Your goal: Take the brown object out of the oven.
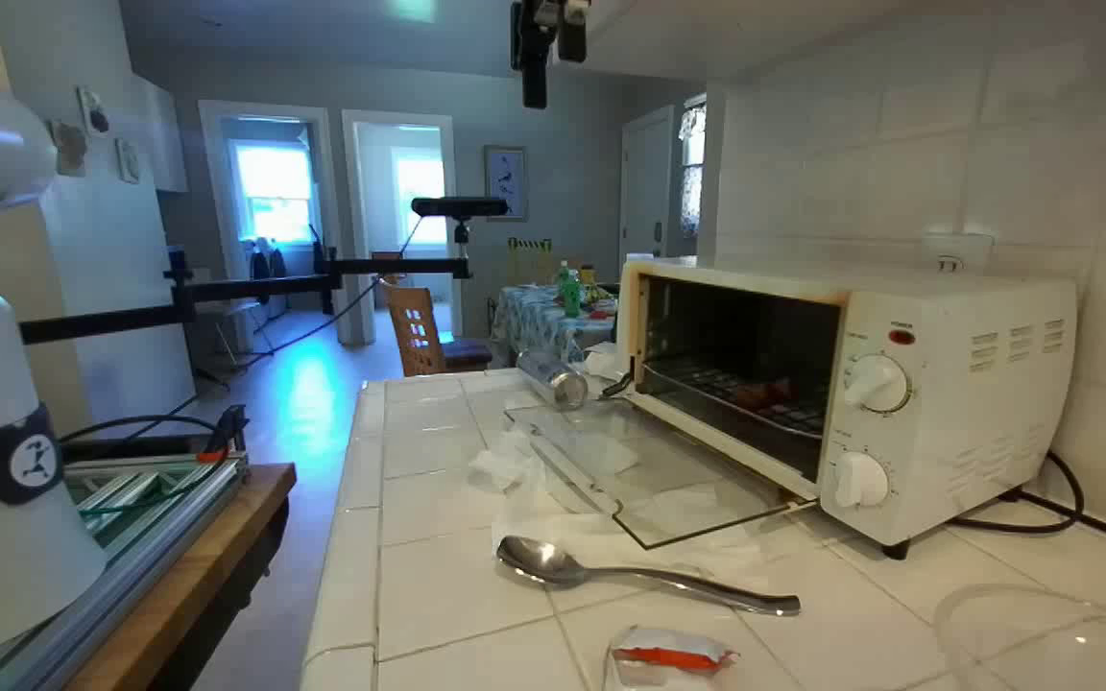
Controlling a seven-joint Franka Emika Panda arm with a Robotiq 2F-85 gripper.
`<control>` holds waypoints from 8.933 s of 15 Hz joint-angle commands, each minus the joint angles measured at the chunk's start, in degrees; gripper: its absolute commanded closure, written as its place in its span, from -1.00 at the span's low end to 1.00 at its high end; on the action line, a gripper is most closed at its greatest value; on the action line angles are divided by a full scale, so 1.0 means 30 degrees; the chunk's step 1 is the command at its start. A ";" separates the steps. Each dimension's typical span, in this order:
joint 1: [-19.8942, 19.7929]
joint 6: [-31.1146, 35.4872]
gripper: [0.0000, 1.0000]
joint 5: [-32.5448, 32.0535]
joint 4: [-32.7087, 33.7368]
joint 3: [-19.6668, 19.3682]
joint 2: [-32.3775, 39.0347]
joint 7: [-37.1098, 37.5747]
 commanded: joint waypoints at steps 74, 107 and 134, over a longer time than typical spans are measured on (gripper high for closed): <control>-0.1663 2.9024 -1.00 -0.1724 -0.6236 -0.2672 1.0910 -0.1899; -0.1557 3.0654 -0.02 -0.1248 -0.5052 -0.2679 1.2869 -0.1999; -0.0911 2.8968 0.77 -0.0712 -0.9757 -0.2899 0.7637 -0.1667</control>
